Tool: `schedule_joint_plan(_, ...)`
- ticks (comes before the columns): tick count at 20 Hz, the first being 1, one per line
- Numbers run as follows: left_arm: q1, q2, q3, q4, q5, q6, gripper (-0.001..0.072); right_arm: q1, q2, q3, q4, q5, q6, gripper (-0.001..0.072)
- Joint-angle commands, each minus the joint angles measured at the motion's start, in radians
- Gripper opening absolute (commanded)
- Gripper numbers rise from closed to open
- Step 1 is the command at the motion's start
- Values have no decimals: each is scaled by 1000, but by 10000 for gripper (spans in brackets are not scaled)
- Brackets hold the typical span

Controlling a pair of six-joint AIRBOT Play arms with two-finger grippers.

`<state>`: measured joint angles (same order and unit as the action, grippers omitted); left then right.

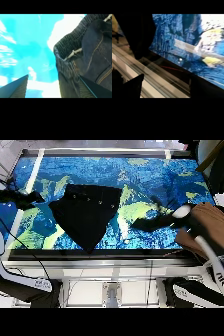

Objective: Fold the clothes and pants, and hang the long-sleeved shirts on hangers.

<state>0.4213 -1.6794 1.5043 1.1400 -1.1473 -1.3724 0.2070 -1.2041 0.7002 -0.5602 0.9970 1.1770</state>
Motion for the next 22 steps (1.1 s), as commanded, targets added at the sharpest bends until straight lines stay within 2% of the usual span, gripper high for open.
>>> schedule_joint_plan(1, 14, -67, -21, -147, 116, 75, 692, 264, -31, -166, 246, -279, -63, 624)
schedule_joint_plan(4, -20, -106, 2, -228, 122, 141, 689, 451, -130, -111, 315, -341, -61, 573)
schedule_joint_plan(9, -68, -159, 3, -252, 84, 161, 676, 585, -343, 82, 328, -337, -66, 574)
schedule_joint_plan(10, -71, -161, 3, -251, 85, 161, 563, 586, -370, 120, 328, -325, -71, 574)
schedule_joint_plan(11, -71, -161, 3, -251, 87, 162, 387, 586, -391, 154, 327, -310, -73, 574)
schedule_joint_plan(14, -66, -161, 4, -252, 88, 193, 33, 586, -443, 225, 324, -308, -73, 573)
schedule_joint_plan(18, -65, -160, 4, -251, 78, 195, 29, 586, -494, 267, 345, -301, -68, 572)
schedule_joint_plan(19, -65, -160, 4, -251, 66, 195, 29, 586, -493, 272, 364, -301, -69, 539)
schedule_joint_plan(20, -65, -160, 4, -251, 53, 196, 29, 586, -493, 282, 364, -298, -69, 465)
schedule_joint_plan(22, -65, -157, 4, -251, 34, 201, 29, 586, -493, 306, 363, -299, -70, 245)
